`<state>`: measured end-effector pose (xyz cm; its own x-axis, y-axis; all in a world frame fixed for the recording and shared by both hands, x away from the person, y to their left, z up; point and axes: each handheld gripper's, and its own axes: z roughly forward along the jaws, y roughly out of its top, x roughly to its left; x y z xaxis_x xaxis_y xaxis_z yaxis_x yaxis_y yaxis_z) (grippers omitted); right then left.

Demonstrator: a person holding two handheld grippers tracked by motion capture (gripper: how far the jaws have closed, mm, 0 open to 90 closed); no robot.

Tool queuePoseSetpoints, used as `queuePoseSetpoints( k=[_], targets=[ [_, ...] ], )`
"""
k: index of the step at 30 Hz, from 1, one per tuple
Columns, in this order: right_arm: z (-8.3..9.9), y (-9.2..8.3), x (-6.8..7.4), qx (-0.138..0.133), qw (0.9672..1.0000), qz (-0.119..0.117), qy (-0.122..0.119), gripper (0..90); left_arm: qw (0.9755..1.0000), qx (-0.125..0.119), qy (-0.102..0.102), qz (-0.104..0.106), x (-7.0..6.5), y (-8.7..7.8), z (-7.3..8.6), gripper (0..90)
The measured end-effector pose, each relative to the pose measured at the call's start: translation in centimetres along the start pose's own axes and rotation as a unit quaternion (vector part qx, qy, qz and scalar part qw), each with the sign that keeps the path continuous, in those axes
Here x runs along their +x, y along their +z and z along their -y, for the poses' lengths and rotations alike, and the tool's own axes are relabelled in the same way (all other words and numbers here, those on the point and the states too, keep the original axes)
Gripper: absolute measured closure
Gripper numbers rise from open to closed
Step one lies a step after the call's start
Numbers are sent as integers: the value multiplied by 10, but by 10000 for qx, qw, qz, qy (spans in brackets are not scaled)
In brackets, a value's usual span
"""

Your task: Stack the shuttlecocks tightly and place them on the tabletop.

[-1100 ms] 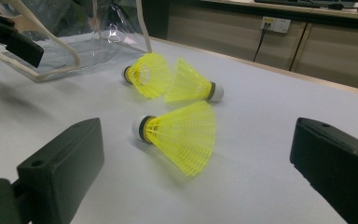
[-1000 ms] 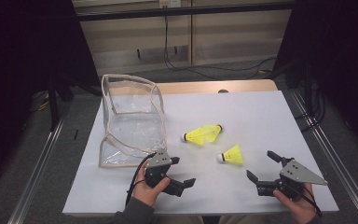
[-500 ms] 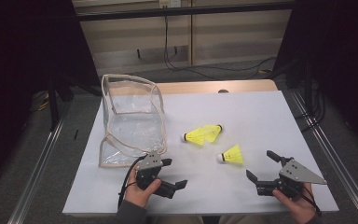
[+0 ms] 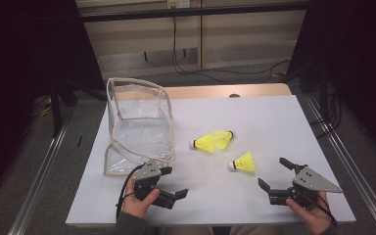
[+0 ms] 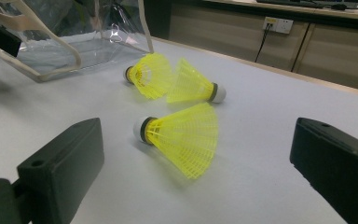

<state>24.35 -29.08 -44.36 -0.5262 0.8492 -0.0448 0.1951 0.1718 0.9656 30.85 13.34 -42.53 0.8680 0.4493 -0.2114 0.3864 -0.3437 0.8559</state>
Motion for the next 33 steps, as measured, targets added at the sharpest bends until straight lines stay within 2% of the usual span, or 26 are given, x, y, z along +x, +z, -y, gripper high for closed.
queuePoseSetpoints(
  k=[9,17,22,33],
  targets=[
    [0,0,0,8,10000,-10,13,24,10000,-20,-11,-63,9,-10,4,43],
    [0,0,0,5,10000,-13,4,24,9998,-115,-112,-154,15,-18,8,43],
    [0,0,0,3,10000,-9,13,24,9997,-54,-99,-233,18,-21,10,43],
    [-1,0,0,23,10000,-8,4,24,9993,-77,-178,-331,25,-29,15,43]
  ],
)
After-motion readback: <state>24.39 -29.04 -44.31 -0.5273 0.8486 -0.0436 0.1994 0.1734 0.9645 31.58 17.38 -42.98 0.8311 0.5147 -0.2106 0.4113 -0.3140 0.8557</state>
